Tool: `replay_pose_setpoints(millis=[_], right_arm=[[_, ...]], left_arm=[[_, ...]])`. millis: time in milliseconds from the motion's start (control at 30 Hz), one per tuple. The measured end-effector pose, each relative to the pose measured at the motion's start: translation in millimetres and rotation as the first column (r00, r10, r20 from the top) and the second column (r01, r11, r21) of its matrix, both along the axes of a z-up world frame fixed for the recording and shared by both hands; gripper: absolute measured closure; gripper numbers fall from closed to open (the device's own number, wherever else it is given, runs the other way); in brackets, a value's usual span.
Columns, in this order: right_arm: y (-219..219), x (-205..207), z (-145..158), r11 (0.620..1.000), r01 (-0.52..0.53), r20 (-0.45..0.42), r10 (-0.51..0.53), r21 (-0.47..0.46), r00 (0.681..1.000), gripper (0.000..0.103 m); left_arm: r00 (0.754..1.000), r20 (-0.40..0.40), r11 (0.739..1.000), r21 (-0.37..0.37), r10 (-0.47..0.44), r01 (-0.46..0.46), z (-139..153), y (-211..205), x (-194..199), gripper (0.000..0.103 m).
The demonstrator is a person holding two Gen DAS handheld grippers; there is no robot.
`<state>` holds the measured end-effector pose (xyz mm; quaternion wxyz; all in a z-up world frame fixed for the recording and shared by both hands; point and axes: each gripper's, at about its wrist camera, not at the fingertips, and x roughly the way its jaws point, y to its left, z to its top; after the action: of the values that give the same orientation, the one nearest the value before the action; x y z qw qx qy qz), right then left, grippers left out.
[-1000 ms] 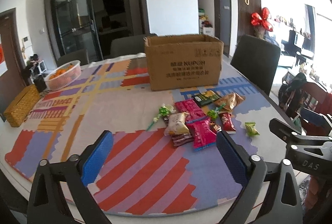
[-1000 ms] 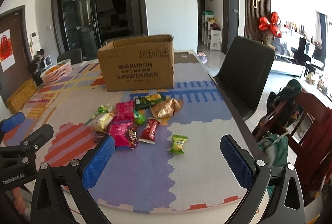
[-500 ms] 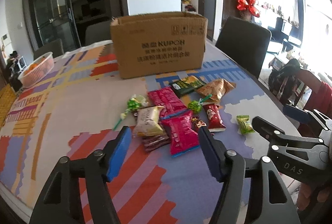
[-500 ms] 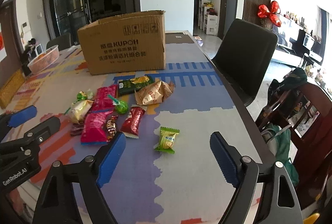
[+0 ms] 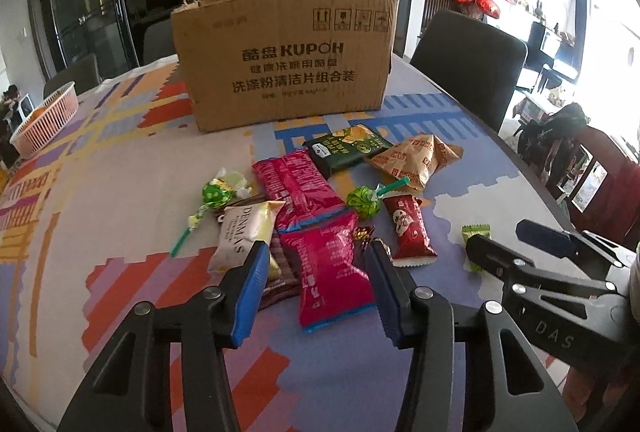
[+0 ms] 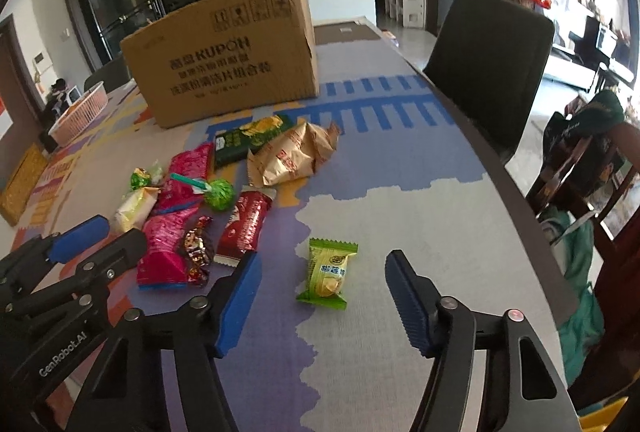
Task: Organize snacks
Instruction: 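Reach the right tool to the yellow-green wafer packet while the left tool reaches the red packet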
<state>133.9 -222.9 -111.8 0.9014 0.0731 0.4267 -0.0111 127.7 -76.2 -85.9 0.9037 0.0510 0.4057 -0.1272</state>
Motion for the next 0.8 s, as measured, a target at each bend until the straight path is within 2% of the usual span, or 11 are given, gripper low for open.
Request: replay_pose_setpoints(millis=[200, 267, 500, 800], right_arm=[[-2.1, 6.9, -6.3, 1.000, 0.001, -0.019, -0.001, 0.010, 1.000, 0.043], [-1.6, 9.5, -9.2, 1.000, -0.006, -0.030, 0.006, 0.010, 1.000, 0.050], [1.3, 13.0, -14.8, 0.999, -0.031, -0.048, 0.032, 0.010, 0.998, 0.059], [0.8, 21.3, -19.5, 0.998, -0.044, -0.059, 0.046, 0.033, 0.997, 0.074]], left_arm=[[0.999, -0.038, 1.000, -0.013, 0.001, -0.002, -11.1, -2.9, 10.4, 0.055], [0.998, -0.065, 1.000, -0.025, 0.006, -0.008, -15.6, -1.3, 12.8, 0.055], [0.992, -0.122, 0.998, -0.052, 0.018, -0.025, -25.7, 1.7, 22.5, 0.060], [0.992, -0.129, 0.999, -0.044, -0.001, -0.005, -26.3, -1.8, 24.6, 0.067]])
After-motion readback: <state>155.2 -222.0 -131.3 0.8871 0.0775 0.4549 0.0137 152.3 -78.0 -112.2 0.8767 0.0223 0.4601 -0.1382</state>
